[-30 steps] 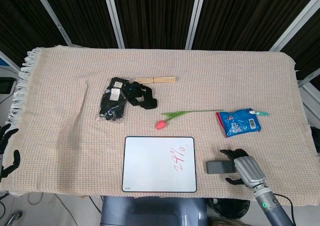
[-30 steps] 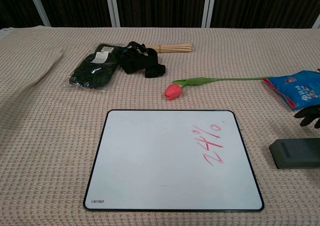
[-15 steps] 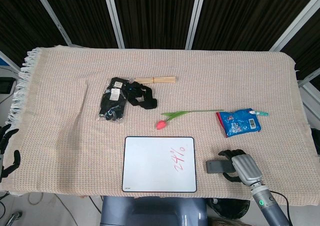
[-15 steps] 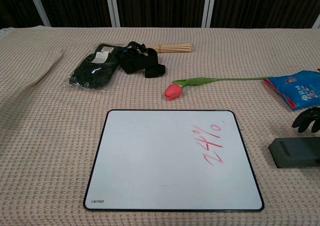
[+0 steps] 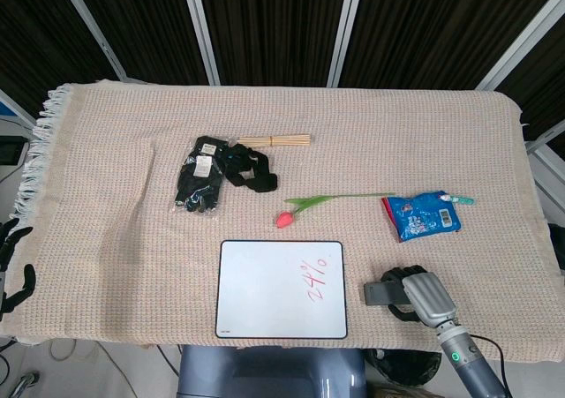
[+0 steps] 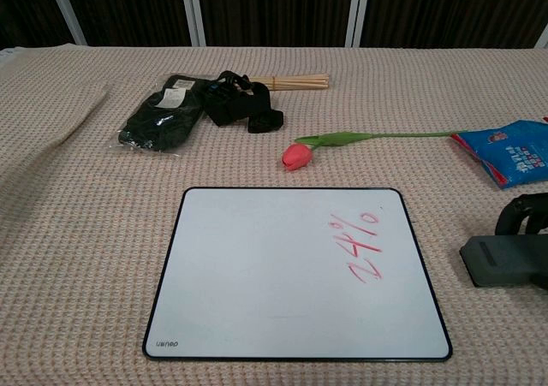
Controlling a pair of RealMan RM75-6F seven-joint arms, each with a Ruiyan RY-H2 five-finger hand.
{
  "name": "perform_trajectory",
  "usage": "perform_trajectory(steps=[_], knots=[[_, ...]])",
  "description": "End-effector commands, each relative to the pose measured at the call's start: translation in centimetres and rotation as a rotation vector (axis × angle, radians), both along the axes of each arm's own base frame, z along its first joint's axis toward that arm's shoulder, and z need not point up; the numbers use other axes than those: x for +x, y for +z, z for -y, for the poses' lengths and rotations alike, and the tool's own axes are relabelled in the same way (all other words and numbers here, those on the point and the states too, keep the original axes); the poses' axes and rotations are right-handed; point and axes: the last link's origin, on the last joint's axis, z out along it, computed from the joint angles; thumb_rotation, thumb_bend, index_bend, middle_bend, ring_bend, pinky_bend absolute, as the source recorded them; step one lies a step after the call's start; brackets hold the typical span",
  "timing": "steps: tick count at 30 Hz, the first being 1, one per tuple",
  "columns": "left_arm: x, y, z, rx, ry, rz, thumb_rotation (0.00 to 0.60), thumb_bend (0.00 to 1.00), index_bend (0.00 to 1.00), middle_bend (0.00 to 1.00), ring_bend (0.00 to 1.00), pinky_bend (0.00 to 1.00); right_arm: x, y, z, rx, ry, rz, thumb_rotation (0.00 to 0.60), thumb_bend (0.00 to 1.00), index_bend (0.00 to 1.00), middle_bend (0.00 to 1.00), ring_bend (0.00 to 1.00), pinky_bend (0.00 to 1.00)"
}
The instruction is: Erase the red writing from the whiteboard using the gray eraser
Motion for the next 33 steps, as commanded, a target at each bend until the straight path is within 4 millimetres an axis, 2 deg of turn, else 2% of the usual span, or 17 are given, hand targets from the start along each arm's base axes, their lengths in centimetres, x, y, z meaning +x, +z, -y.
perform_trajectory(steps=[1, 6, 11, 17, 24, 33], knots=[[0.0, 0.0, 0.0, -0.001, 0.0, 0.0, 0.6, 0.56, 0.17, 0.05, 0.03, 0.09, 0.1, 0.0, 0.0, 0.003, 0.002, 0.0, 0.6, 0.42, 0.41, 0.41, 0.4, 0.34], [0.0, 0.0, 0.0, -0.002, 0.002, -0.002, 0.6, 0.56, 0.18, 0.05, 0.03, 0.09, 0.1, -0.4, -0.1, 0.028, 0.002, -0.012, 0.6, 0.47, 0.42, 0.43, 0.42, 0.35], [0.0, 0.0, 0.0, -0.002, 0.003, 0.0, 0.6, 0.56, 0.18, 0.05, 0.03, 0.1, 0.5, -0.2, 0.1, 0.014, 0.008, 0.011, 0.6, 0.56, 0.5, 0.5, 0.49, 0.42], [0.0, 0.0, 0.0, -0.002, 0.003, 0.002, 0.6, 0.56, 0.19, 0.05, 0.03, 0.1, 1.4, 0.3, 0.7, -0.014, 0.029, 0.047, 0.6, 0.55, 0.52, 0.5, 0.5, 0.43], [0.0, -0.1, 0.0, -0.003, 0.003, 0.001, 0.6, 0.56, 0.19, 0.05, 0.03, 0.1, 4.1, 0.9, 2.7, -0.023, 0.098, 0.091, 0.6, 0.53, 0.52, 0.51, 0.5, 0.43], [0.0, -0.1, 0.0, -0.004, 0.008, 0.003, 0.6, 0.56, 0.19, 0.05, 0.03, 0.1, 7.5, -1.3, 6.8, 0.002, 0.104, 0.114, 0.6, 0.53, 0.52, 0.51, 0.5, 0.43]])
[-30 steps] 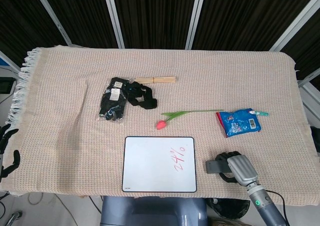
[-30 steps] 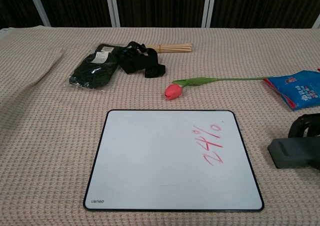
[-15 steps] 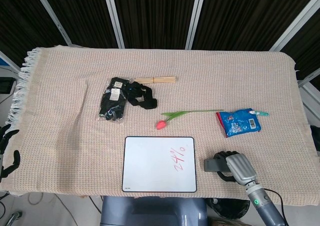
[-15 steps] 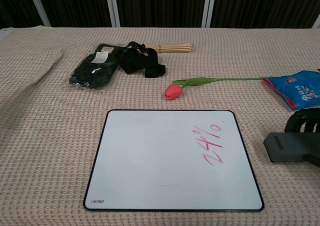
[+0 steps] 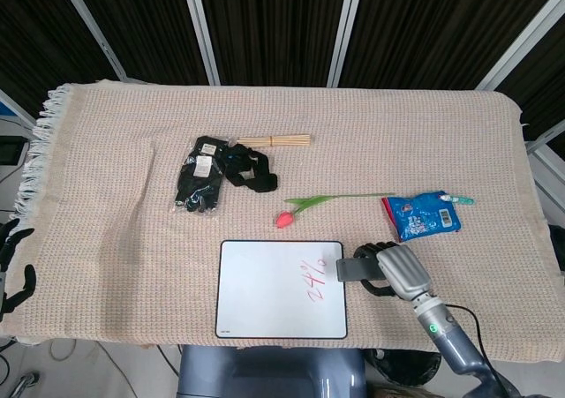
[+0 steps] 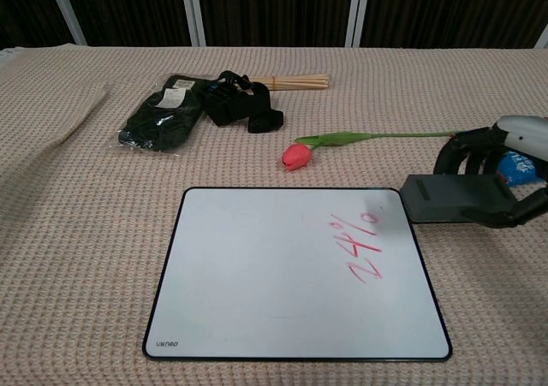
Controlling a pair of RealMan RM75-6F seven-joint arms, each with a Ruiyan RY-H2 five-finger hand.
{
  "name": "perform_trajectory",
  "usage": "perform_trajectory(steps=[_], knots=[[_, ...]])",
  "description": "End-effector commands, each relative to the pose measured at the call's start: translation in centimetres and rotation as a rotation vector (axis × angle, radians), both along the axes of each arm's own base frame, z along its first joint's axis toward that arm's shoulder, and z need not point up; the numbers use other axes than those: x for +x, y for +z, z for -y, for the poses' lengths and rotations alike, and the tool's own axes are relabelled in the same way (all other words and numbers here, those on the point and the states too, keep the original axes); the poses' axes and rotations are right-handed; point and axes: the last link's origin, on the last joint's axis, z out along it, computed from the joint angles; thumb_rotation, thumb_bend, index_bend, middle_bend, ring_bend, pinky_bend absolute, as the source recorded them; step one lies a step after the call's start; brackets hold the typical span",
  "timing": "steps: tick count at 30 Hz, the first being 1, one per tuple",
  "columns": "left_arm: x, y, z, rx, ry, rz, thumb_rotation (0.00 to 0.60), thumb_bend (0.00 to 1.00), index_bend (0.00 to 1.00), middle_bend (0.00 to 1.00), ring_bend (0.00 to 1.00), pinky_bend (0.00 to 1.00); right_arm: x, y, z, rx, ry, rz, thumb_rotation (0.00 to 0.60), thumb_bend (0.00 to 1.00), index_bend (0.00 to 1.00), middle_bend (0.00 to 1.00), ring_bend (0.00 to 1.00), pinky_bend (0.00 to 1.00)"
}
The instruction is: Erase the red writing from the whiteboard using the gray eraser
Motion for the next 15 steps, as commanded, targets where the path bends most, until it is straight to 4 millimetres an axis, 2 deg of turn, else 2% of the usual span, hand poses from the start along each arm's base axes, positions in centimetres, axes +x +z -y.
perform_trajectory(steps=[1, 15], knots=[[0.0, 0.0, 0.0, -0.002, -0.002, 0.0, 0.6, 0.56, 0.19, 0.05, 0.03, 0.1, 1.5, -1.2, 1.4, 0.002, 0.008, 0.005, 0.6, 0.53, 0.52, 0.51, 0.5, 0.43], [-0.1, 0.1, 0.0, -0.002, 0.003, 0.002, 0.6, 0.56, 0.19, 0.05, 0.03, 0.1, 5.1, -5.3, 3.3, 0.015, 0.004, 0.027, 0.6, 0.53, 0.52, 0.51, 0.5, 0.43]])
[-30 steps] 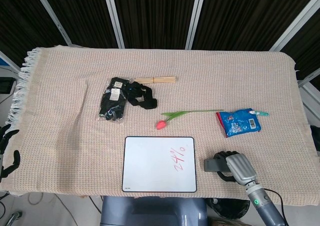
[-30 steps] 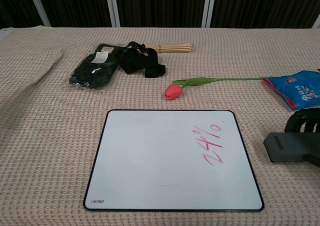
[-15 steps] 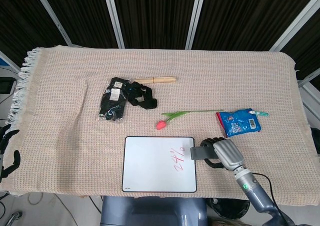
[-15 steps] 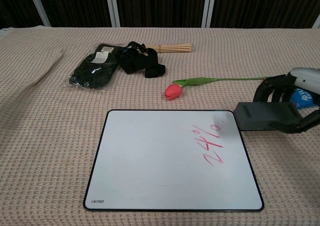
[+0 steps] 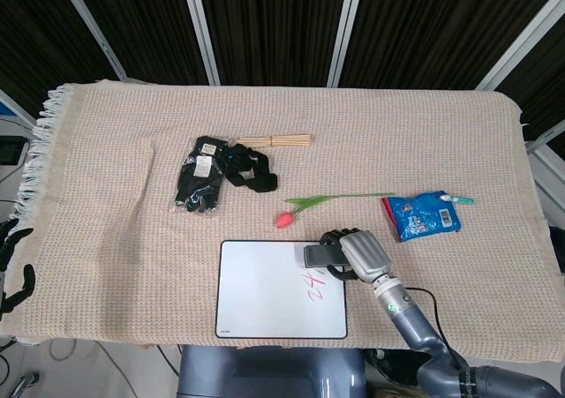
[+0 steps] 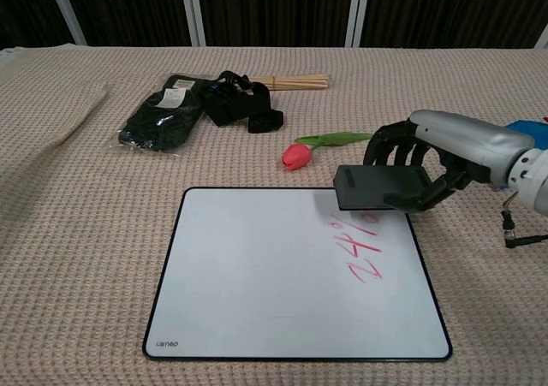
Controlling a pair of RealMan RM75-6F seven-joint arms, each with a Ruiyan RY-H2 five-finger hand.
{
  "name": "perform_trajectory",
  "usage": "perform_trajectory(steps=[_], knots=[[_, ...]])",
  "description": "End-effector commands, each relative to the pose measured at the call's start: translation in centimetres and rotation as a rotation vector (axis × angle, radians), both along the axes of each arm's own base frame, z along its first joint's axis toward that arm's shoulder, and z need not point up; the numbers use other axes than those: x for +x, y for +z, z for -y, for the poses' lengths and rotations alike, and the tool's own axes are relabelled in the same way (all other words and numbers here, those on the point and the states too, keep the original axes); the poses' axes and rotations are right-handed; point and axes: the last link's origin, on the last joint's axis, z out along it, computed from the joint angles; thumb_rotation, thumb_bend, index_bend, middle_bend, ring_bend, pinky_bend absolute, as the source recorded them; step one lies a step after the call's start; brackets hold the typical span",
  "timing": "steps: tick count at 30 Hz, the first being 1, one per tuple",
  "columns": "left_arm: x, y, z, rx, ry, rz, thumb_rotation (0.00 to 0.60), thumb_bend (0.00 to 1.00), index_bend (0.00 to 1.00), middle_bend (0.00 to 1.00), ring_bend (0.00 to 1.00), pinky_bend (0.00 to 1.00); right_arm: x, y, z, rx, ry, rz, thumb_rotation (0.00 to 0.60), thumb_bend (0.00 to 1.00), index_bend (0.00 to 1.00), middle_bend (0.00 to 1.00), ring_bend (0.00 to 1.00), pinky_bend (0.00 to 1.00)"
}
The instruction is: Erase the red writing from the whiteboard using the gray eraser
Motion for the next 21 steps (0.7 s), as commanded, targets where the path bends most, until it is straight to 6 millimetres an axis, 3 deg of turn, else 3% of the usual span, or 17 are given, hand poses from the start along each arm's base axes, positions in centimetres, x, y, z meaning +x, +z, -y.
perform_trajectory(steps=[1, 11, 21], knots=[[0.0, 0.0, 0.0, 0.0, 0.0, 0.0, 0.6, 0.56, 0.19, 0.05, 0.03, 0.1, 0.6, -0.9, 0.4, -0.005, -0.011, 0.003, 0.6, 0.52, 0.52, 0.51, 0.5, 0.43], [-0.2, 0.2, -0.1, 0.002, 0.002, 0.005, 0.6, 0.56, 0.19, 0.05, 0.03, 0.1, 1.7, -3.2, 0.6, 0.012, -0.013, -0.018, 0.6, 0.52, 0.52, 0.49, 0.5, 0.43], [-0.2, 0.2, -0.1, 0.001, 0.002, 0.006, 0.6, 0.56, 0.19, 0.05, 0.03, 0.1, 1.9, -3.8, -0.5, 0.031, 0.005, -0.02, 0.6, 0.52, 0.52, 0.49, 0.49, 0.43]])
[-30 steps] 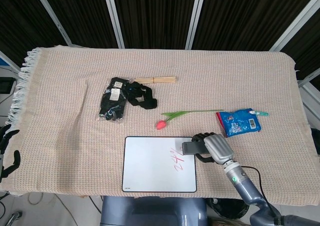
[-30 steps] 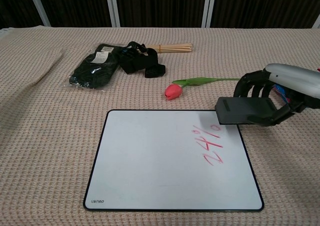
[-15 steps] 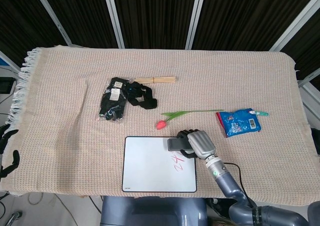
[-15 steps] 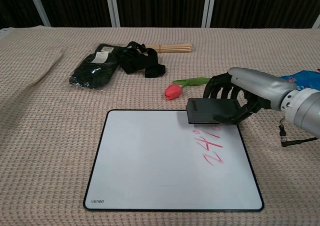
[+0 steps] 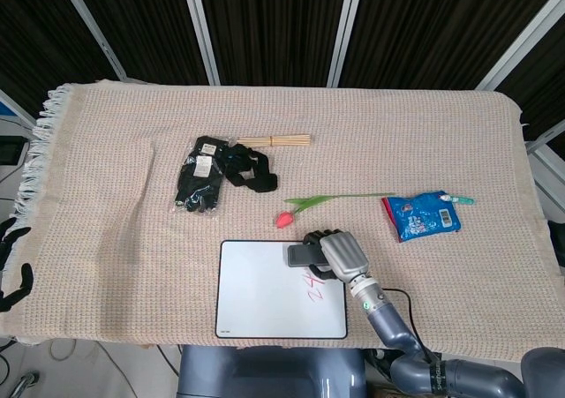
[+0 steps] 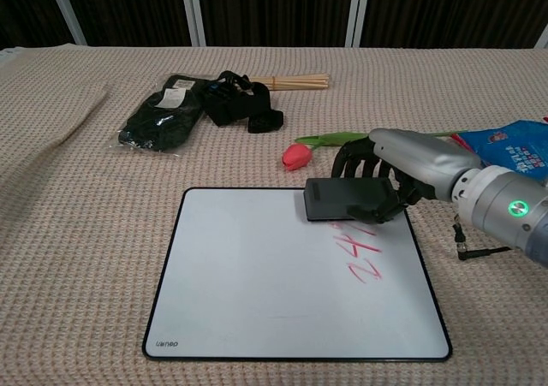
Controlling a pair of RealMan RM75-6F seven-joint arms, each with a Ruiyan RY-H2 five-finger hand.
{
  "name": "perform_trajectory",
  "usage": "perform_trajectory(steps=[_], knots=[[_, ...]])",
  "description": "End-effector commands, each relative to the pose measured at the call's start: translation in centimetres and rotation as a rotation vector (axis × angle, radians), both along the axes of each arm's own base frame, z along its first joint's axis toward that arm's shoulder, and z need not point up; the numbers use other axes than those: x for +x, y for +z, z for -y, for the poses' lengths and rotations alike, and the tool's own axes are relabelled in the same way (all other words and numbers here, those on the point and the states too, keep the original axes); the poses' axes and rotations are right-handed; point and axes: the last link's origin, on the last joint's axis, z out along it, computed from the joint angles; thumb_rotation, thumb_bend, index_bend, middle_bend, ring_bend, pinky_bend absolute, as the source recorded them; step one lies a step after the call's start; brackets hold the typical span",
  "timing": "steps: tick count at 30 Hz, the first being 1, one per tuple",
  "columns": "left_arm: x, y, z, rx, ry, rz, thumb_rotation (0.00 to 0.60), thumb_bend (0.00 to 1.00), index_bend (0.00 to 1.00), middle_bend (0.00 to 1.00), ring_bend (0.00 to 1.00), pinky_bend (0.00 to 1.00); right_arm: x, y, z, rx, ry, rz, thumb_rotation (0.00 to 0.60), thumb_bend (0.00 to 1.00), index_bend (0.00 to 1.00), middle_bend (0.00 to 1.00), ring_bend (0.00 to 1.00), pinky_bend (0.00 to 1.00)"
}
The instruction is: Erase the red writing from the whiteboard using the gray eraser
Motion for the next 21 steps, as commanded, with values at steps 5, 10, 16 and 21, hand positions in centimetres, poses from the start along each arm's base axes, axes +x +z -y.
perform_trajectory(steps=[5, 10, 16, 21], knots=[[0.0, -0.1, 0.0, -0.003, -0.001, -0.001, 0.6, 0.56, 0.19, 0.05, 0.03, 0.1, -0.2, 0.2, -1.8, 0.011, 0.027, -0.004, 0.6, 0.52, 0.52, 0.49, 0.49, 0.43], [0.1, -0.1, 0.1, -0.002, -0.002, -0.002, 0.6, 0.56, 0.19, 0.05, 0.03, 0.1, -0.6, 0.2, -3.7, 0.038, 0.037, -0.016, 0.6, 0.52, 0.52, 0.5, 0.5, 0.44], [0.1, -0.1, 0.1, -0.003, -0.002, -0.003, 0.6, 0.56, 0.19, 0.05, 0.03, 0.1, -1.6, 0.6, -6.7, 0.067, 0.067, -0.052, 0.6, 0.52, 0.52, 0.5, 0.5, 0.44], [0.1, 0.0, 0.2, -0.002, -0.004, -0.003, 0.6, 0.56, 0.19, 0.05, 0.03, 0.1, -2.6, 1.3, -9.0, 0.089, 0.06, -0.06, 0.6, 0.52, 0.53, 0.5, 0.5, 0.44]])
